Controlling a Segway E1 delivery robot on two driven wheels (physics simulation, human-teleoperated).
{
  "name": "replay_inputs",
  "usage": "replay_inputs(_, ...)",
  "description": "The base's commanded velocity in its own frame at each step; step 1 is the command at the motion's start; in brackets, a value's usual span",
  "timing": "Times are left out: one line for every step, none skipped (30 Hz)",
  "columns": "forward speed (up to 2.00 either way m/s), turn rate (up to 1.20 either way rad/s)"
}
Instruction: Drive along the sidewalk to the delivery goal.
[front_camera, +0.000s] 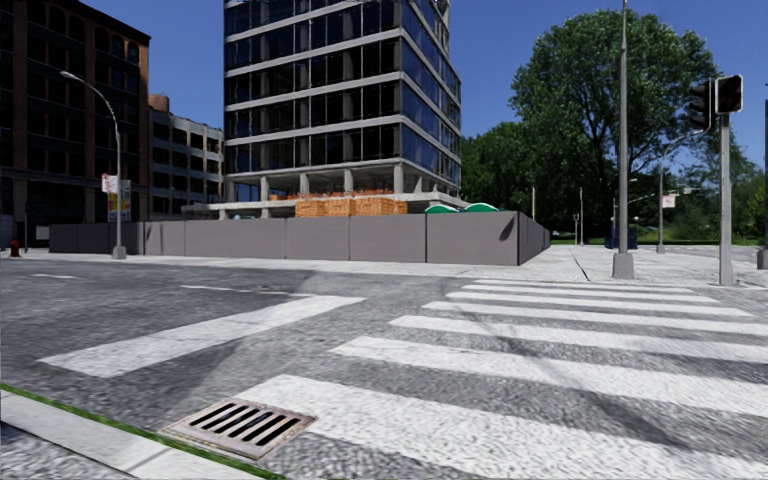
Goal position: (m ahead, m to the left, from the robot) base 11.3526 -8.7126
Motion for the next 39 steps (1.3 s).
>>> replay_inputs(2.00,-1.20)
replay_inputs(2.00,-1.20)
replay_inputs(2.00,-1.20)
replay_inputs(2.00,-0.77)
replay_inputs(2.00,-0.07)
replay_inputs(2.00,-0.07)
replay_inputs(2.00,0.00)
replay_inputs(2.00,0.00)
replay_inputs(2.00,0.00)
replay_inputs(2.00,0.00)
replay_inputs(2.00,0.00)
replay_inputs(2.00,0.00)
replay_inputs(2.00,0.00)
replay_inputs(2.00,0.00)
replay_inputs(2.00,0.00)
replay_inputs(2.00,0.00)
replay_inputs(2.00,0.00)
replay_inputs(2.00,0.00)
replay_inputs(2.00,0.00)
replay_inputs(2.00,0.00)
replay_inputs(2.00,0.00)
replay_inputs(2.00,0.00)
replay_inputs(2.00,0.00)
replay_inputs(2.00,0.00)
replay_inputs(2.00,0.00)
replay_inputs(2.00,0.00)
replay_inputs(2.00,0.00)
replay_inputs(2.00,0.00)
replay_inputs(2.00,0.00)
replay_inputs(2.00,0.00)
replay_inputs(2.00,0.00)
replay_inputs(2.00,0.00)
replay_inputs(2.00,0.00)
replay_inputs(2.00,0.00)
replay_inputs(2.00,0.00)
replay_inputs(2.00,0.00)
replay_inputs(2.00,0.00)
replay_inputs(2.00,0.00)
replay_inputs(2.00,-0.01)
